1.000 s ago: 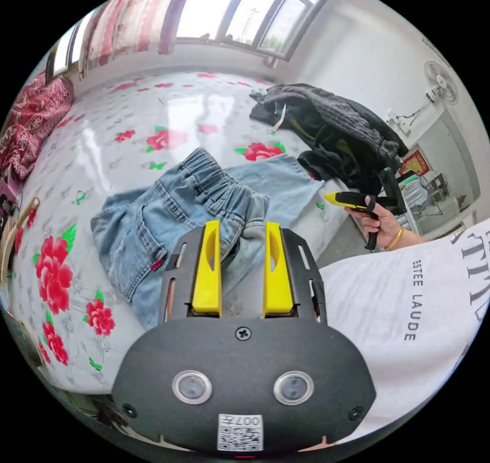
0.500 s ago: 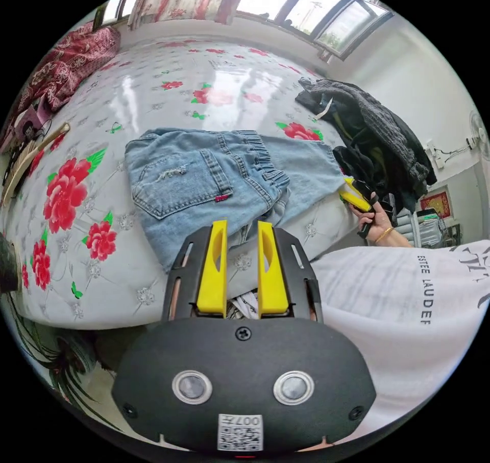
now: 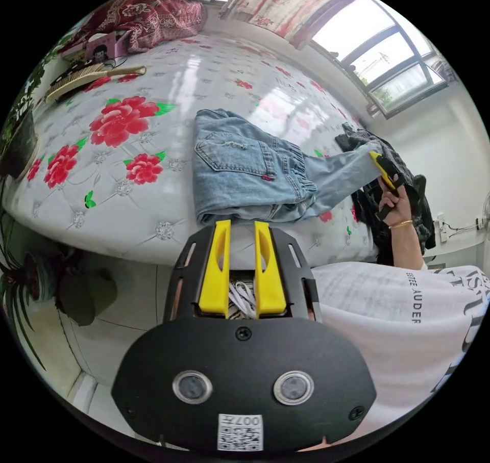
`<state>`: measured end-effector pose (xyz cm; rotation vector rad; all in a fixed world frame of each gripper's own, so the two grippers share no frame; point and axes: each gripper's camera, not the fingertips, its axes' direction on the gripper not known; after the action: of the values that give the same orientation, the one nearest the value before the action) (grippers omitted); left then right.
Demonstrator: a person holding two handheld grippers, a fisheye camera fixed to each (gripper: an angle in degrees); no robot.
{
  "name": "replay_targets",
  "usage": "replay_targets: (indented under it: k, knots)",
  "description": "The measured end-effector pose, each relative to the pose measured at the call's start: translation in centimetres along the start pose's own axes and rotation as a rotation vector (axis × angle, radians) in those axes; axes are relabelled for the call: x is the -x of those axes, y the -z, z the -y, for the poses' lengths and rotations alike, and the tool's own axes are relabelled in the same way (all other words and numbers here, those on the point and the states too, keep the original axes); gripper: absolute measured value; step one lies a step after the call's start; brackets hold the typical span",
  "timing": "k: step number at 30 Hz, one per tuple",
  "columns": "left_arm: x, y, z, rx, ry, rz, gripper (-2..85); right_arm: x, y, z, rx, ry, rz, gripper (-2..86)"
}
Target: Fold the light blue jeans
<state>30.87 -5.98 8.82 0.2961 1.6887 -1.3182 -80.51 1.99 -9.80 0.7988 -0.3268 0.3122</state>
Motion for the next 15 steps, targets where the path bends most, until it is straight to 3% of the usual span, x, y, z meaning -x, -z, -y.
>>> replay_targets:
  k: [4, 7, 11, 15]
  knots:
    - [2.6, 1.1, -1.6, -0.042, 0.097, -0.011, 7.3, 13.5, -7.8, 0.1, 0.208, 0.49, 0.02, 1.4]
    - [4.2, 1.8, -3.0, -0.06, 0.158, -0.032, 7.4, 16.8, -16.3, -3.5, 0.393, 0.585, 0.083, 3.3]
    - [6.1, 2.3, -4.2, -0.053, 0.193, -0.036, 7.9, 15.2, -24.4, -7.1, 0.704, 0.518, 0.108, 5.1]
    - [9.3, 2.7, -4.5, -0.057, 0.214, -0.064, 8.7, 11.5, -19.9, -4.3, 0.585, 0.353, 0.279, 6.5]
